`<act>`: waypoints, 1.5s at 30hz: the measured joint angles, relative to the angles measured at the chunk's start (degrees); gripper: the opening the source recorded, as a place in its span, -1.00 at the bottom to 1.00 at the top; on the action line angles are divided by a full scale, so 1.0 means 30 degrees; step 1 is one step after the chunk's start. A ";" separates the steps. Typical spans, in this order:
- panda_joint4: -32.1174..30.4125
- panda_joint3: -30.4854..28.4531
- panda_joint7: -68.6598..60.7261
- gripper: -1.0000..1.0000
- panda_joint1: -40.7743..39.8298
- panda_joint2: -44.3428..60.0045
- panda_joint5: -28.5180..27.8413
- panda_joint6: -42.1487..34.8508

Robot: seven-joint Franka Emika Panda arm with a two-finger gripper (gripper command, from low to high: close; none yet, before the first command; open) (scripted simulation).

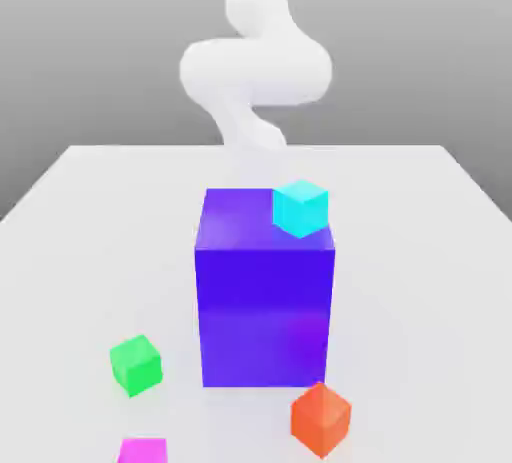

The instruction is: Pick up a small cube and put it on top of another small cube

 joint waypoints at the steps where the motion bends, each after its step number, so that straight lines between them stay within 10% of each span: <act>1: 0.0017 -0.0221 -0.0242 0.00 0.0093 0.0751 0.0109 0.0211; 33: 0.0914 -0.2575 -0.6932 0.00 -0.1197 2.2803 0.3338 0.7631; 34: 0.1055 -0.2358 -0.7069 -1.00 -0.1376 2.3443 0.3518 0.8115; 45: 0.0544 -0.2982 -0.6510 -1.00 -0.0919 2.1262 0.2774 0.6427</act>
